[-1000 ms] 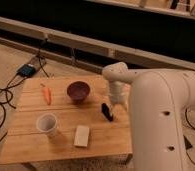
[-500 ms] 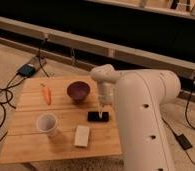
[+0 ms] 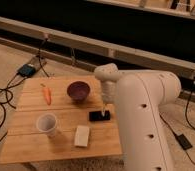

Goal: Push the eraser across the table

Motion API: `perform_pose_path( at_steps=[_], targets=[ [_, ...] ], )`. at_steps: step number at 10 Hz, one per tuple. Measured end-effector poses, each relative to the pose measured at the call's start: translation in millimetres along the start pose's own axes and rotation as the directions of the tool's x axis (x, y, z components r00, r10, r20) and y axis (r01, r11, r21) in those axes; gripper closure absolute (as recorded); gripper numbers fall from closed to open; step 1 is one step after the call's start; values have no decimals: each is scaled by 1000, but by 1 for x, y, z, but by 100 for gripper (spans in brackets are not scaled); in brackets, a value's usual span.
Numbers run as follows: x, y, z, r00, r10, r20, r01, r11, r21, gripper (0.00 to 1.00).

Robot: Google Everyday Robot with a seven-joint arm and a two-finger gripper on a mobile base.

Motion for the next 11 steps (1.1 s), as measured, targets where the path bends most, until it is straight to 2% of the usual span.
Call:
perform_pose_path(
  at_steps=[1, 2, 4, 5, 6, 8, 11],
  targets=[
    [-1, -1, -1, 1000, 13, 3, -13, 999, -29, 35],
    [-3, 2, -3, 1000, 24, 5, -24, 996, -83, 35],
    [-8, 16, -7, 999, -29, 29, 33, 981, -191, 35],
    [-10, 20, -8, 997, -62, 41, 69, 974, -217, 35],
    [-12, 28, -8, 991, -122, 58, 132, 962, -238, 35],
    [-14, 37, -3, 978, -196, 72, 207, 949, -239, 35],
    [-18, 46, 2, 965, -247, 88, 261, 936, -236, 35]
  ],
)
